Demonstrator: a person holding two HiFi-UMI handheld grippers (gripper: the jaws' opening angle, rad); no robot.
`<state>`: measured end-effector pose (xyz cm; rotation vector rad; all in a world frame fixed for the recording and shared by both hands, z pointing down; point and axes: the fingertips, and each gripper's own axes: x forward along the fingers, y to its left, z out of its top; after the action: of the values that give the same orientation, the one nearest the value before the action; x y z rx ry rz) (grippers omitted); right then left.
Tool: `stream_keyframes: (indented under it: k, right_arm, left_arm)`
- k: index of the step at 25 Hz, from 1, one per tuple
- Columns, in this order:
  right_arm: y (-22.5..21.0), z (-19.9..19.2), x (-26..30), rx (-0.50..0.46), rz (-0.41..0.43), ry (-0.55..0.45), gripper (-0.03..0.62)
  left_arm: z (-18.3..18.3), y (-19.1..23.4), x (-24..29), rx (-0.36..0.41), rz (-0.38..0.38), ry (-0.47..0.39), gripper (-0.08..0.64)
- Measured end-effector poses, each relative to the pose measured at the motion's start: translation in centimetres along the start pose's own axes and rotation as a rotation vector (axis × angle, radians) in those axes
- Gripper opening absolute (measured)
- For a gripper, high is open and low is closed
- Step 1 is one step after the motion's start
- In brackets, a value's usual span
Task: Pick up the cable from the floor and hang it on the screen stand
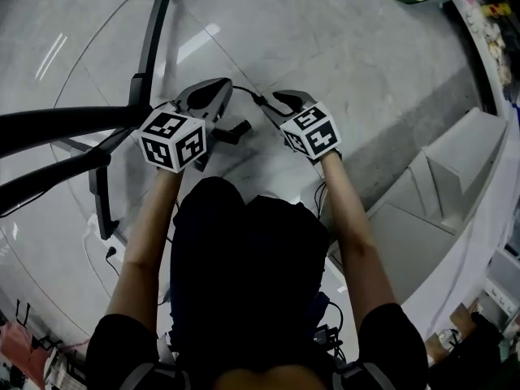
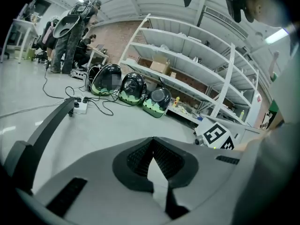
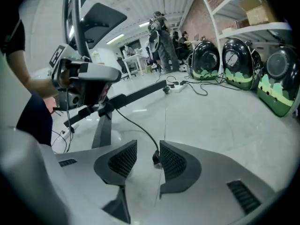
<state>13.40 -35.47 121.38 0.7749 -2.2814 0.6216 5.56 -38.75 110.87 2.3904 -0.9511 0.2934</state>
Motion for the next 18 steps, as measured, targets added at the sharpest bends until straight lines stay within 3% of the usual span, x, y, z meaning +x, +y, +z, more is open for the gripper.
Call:
stream_keyframes:
  k: [6,18]
  right_arm:
    - [0.0,-2.9,4.3,-0.097,-0.004,0.073,0.193]
    - [-1.4,-5.7,10.5,-0.254,0.011,0.223,0.193]
  left_arm:
    - [-1.3,0.3,-0.4,0.042,-0.036,0.005,0.008]
    - [-2.4,0.6,-1.5,0.056,-0.059,0.026,0.008]
